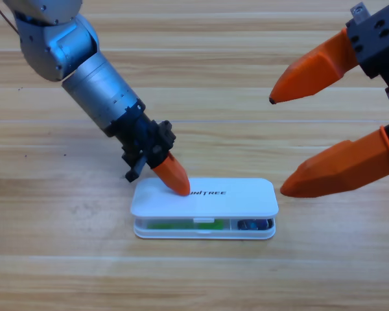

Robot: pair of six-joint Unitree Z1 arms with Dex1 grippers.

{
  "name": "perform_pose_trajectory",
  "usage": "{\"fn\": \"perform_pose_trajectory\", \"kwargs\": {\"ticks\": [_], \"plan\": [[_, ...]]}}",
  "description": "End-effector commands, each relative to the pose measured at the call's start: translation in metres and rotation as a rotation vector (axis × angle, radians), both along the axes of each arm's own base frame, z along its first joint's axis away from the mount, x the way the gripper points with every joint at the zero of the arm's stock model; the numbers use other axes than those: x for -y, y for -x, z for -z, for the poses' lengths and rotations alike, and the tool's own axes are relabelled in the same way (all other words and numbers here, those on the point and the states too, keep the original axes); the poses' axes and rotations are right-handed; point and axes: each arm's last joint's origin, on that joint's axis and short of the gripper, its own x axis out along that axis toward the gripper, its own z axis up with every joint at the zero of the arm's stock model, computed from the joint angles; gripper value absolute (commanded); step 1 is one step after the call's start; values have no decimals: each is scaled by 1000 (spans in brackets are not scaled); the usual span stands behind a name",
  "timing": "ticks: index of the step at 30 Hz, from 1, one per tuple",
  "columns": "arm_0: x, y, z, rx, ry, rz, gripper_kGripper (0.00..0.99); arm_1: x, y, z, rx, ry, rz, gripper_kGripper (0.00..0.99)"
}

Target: Clean up eraser and pencils

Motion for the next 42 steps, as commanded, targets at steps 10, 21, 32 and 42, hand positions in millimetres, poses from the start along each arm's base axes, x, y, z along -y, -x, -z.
{"fn": "perform_pose_trajectory", "kwargs": {"ticks": [10,21,32,42], "plan": [[24,31,16,22,-57,58,0,5,-5,6,-27,0,29,990],[19,50,43,121,-120,55,0,4,-5,6,-28,1,29,990],[8,62,13,233,-133,29,0,3,-7,8,-30,6,32,990],[-15,110,-161,355,-87,10,0,3,-8,9,-29,12,48,990]]}}
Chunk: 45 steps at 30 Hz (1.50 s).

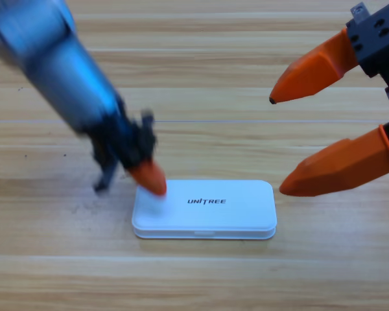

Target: Clean up eraser and pencils

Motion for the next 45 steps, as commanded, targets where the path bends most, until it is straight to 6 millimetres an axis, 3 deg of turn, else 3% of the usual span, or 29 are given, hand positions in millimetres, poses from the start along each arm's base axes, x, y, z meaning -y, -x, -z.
{"fn": "perform_pose_trajectory", "kwargs": {"ticks": [1,8,14,20,21,22,23,24,39,45], "plan": [[-17,43,-95,131,74,-5,0,3,-8,9,-21,14,42,990],[-35,84,-152,153,114,8,0,2,-9,9,-21,16,43,990],[-43,98,-162,163,134,10,0,2,-9,10,-22,17,43,990],[-48,104,-160,159,122,11,0,2,-9,10,-23,18,43,990],[-50,105,-159,157,120,11,319,2,-9,10,-23,18,43,990],[-49,105,-159,155,120,11,715,2,-9,10,-23,18,43,990],[-49,105,-159,154,120,10,922,1,-10,11,-24,19,43,990],[-48,103,-157,152,118,10,973,1,-10,11,-24,19,43,990],[-43,98,-151,124,106,0,990,0,-11,12,-26,25,44,990],[-40,96,-139,73,103,14,990,-1,-11,13,-27,26,44,990]]}}
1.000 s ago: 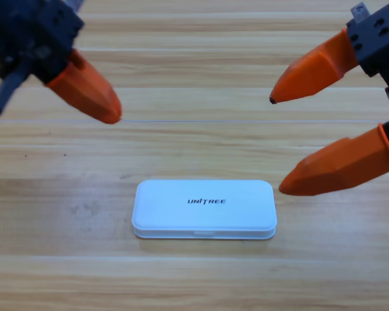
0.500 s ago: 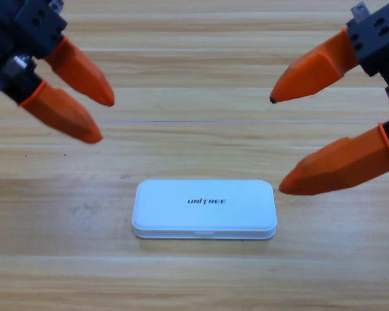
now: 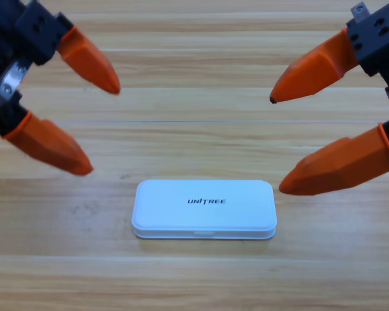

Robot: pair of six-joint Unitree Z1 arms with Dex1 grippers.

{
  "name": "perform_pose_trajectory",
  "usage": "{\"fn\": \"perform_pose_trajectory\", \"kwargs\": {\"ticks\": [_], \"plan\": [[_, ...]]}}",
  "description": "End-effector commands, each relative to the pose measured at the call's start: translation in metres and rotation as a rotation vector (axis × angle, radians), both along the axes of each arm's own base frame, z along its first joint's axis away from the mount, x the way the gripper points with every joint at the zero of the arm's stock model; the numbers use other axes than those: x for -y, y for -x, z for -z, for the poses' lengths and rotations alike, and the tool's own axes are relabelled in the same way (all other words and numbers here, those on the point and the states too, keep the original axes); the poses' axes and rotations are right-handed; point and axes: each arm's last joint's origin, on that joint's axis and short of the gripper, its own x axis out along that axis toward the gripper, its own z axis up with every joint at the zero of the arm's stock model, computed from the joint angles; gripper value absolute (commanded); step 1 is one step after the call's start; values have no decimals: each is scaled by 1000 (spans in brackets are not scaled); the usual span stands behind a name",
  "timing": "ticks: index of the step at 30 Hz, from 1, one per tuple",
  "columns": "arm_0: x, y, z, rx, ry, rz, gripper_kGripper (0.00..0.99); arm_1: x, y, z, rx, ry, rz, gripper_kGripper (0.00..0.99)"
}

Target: Clean up eraser and pencils

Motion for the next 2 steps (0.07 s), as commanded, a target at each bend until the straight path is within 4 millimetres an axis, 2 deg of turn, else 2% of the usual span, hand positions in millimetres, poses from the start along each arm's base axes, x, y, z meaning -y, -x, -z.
{"fn": "perform_pose_trajectory", "kwargs": {"ticks": [1,2], "plan": [[10,-1,20,-75,-36,26,990,-1,-11,13,-23,27,38,990],[10,-1,22,-81,-39,19,990,-1,-11,13,-24,28,38,990]]}}
